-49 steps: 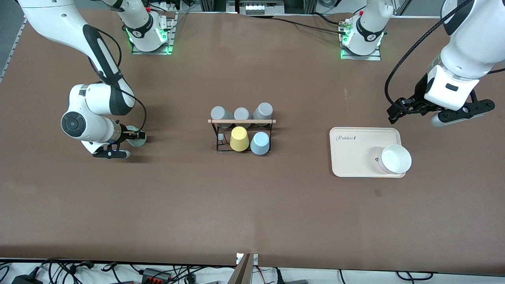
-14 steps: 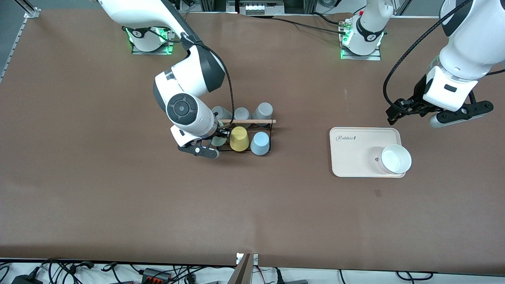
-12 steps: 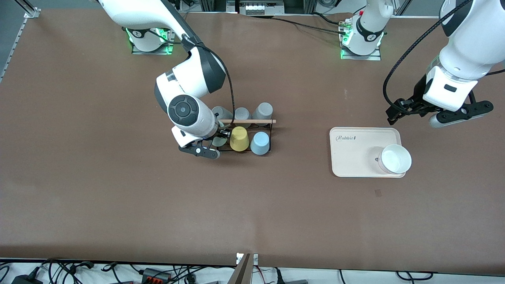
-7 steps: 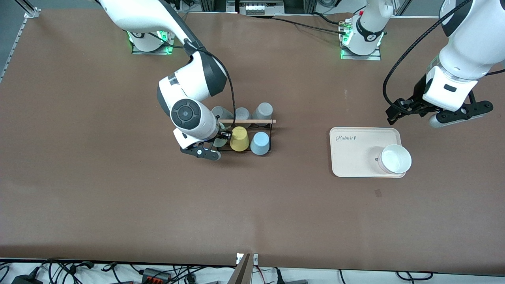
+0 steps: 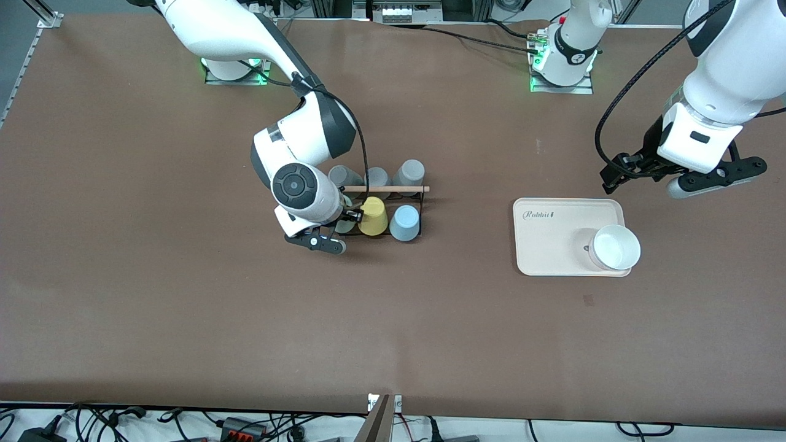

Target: Hang scattered cups on rack with three cups

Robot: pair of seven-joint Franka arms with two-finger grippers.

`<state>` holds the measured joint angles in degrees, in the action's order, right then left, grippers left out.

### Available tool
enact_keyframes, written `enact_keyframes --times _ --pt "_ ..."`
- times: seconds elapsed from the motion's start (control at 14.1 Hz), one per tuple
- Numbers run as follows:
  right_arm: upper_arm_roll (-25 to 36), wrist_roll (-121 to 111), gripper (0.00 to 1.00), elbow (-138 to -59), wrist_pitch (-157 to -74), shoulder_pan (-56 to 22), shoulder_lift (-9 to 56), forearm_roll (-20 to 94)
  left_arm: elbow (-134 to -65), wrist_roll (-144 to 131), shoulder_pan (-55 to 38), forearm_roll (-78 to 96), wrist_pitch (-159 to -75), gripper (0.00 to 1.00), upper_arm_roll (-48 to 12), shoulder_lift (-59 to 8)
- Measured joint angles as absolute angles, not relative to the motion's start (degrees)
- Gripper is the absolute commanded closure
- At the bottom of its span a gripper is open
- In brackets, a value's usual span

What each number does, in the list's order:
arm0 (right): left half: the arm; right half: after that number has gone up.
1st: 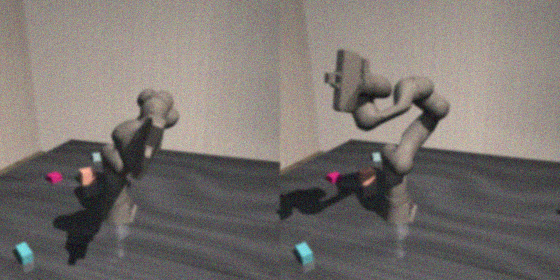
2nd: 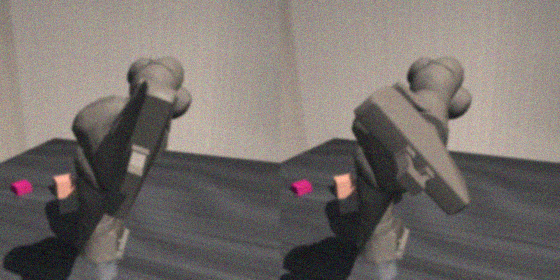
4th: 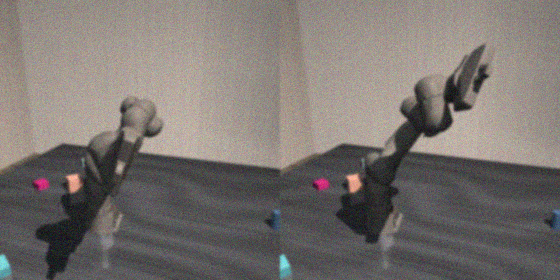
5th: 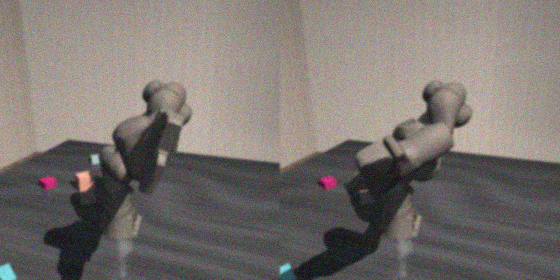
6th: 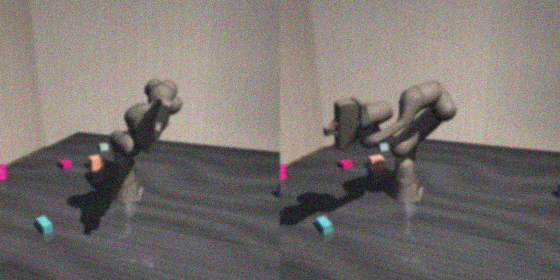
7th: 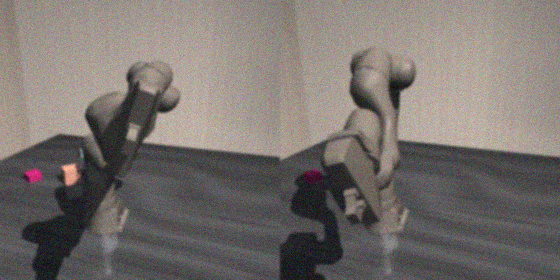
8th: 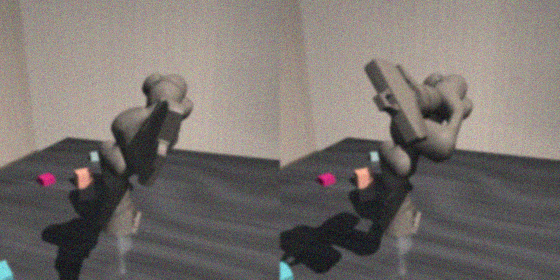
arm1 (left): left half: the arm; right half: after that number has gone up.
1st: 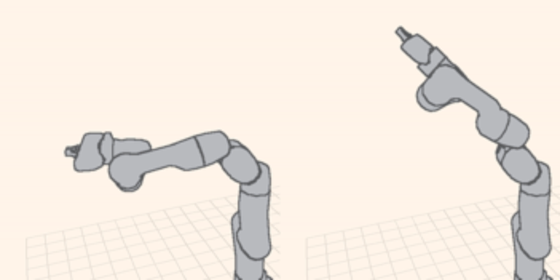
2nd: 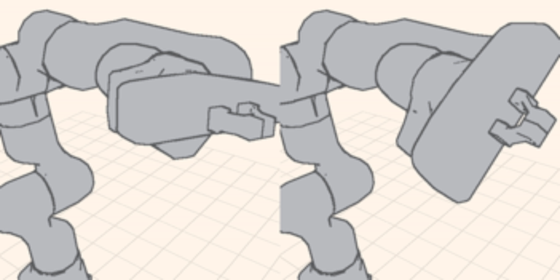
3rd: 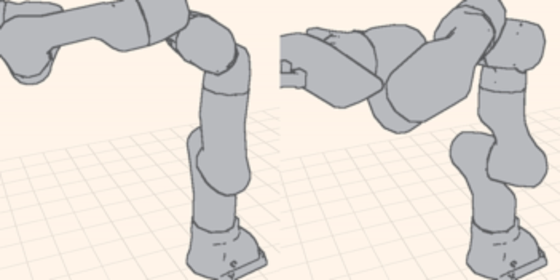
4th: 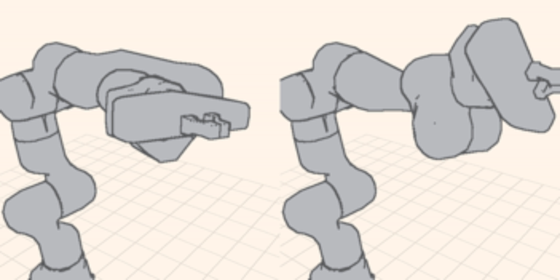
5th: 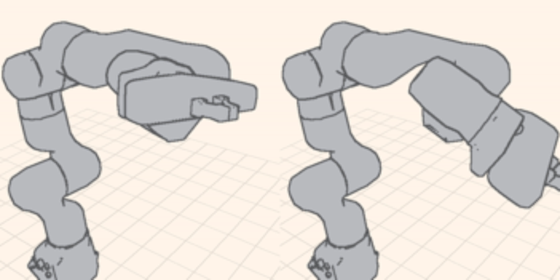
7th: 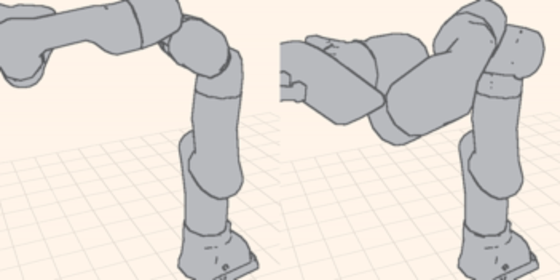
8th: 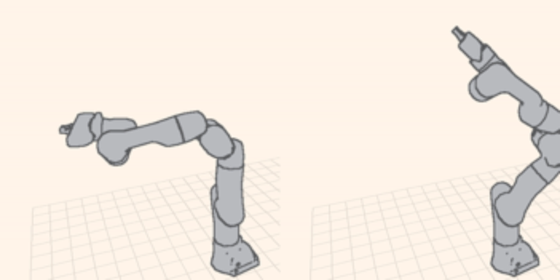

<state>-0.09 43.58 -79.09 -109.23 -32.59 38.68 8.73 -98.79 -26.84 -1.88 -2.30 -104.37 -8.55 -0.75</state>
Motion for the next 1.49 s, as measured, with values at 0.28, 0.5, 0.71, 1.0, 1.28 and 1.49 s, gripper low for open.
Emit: enact_keyframes --times 0.28,0.5,0.71,1.0,1.28,1.49 --pt "0.2 44.11 0.0 -78.23 -109.54 -32.41 38.67 10.52 -98.79 -26.78 -1.87 -2.3 -103.53 0.0 -8.65 -0.75" --pt "1.11 44.12 0.0 -75.38 -108.94 -31.72 38.46 10.53 -98.79 -26.68 -1.92 -2.3 -103.53 0.0 -9.59 -0.75" --pt "1.67 43.73 0.0 -71.88 -105.38 -28.01 37.11 10.24 -98.79 -26.68 -1.98 -2.3 -103.53 0.0 -10.33 -0.75" --pt "1.86 33.48 0.0 -67.07 -100.13 -20.02 34.52 5.74 -98.96 -26.68 -2.01 -2.28 -103.25 0.0 -10.44 -1.58" --pt "2.03 22.81 0.0 -65.5 -96.49 -12.36 31.0 4.77 -98.47 -26.63 -5.28 -2.2 -103.56 0.0 -12.26 -4.77" --pt "2.04 13.32 0.0 -65.41 -94.78 -7.21 28.04 4.63 -93.85 -26.93 -10.72 -2.19 -103.91 0.0 -12.59 -9.56"
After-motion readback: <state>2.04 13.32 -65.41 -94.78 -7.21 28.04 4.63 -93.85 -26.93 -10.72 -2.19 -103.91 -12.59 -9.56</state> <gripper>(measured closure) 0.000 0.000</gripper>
